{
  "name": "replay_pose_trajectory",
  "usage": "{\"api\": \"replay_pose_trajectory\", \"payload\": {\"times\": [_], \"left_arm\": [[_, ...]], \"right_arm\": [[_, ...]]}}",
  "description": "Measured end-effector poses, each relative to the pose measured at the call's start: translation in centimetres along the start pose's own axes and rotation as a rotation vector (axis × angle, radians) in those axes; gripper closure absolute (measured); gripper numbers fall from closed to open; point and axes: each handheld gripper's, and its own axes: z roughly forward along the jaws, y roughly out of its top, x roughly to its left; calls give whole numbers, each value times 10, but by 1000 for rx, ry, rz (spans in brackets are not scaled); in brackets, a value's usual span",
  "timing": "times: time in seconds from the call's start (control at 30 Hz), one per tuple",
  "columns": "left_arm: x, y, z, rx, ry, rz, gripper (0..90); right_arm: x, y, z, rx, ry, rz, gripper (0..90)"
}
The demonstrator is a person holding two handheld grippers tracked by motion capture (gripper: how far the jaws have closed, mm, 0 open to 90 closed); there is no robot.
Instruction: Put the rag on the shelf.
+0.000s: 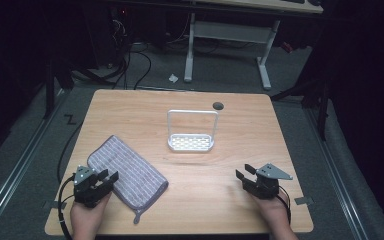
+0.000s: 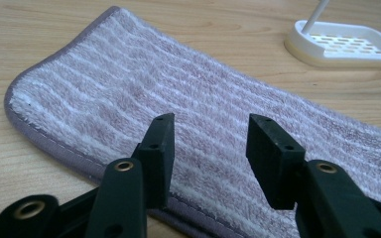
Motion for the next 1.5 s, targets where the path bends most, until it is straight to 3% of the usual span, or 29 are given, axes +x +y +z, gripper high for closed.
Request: {"api": "replay_pose_trajectory", "payload": {"times": [0.07,0.13,0.17,0.23,0.3,0.33,0.43,0.57,0.8,1.0,1.07,1.2,1.27,1.37,1.5], "left_arm": [[-3,-2,3,31,-28,11,649],[-12,-1,8,98,-41,67,848],[-17,-2,9,110,-50,97,891],[-26,-3,13,135,-47,140,900],[-30,-3,15,152,-48,146,900],[-35,-7,22,190,-56,161,900],[-43,-11,24,188,-72,202,900],[-63,-17,24,193,-121,255,900],[-100,-27,23,207,-199,336,900],[-117,-29,27,215,-256,331,900],[-121,-30,28,220,-275,337,900],[-134,-33,29,222,-312,376,900],[-139,-34,30,218,-310,401,899],[-137,-31,34,220,-327,389,896],[-134,-27,39,214,-327,353,824]], "right_arm": [[0,2,-1,-11,4,23,544],[2,2,-2,-9,-2,16,556],[3,1,-2,-8,-1,5,566],[5,2,-3,-3,4,0,571],[6,2,-3,-4,4,0,577],[7,3,-3,-4,8,3,602],[10,3,-2,3,32,3,697],[21,6,-2,27,82,-52,827],[49,13,3,29,175,-97,880],[88,17,22,64,261,-177,898],[99,16,31,81,292,-183,900],[115,14,47,133,300,-234,900],[118,11,52,171,291,-241,900],[120,0,47,214,285,-262,900],[121,-12,22,232,308,-251,900]]}}
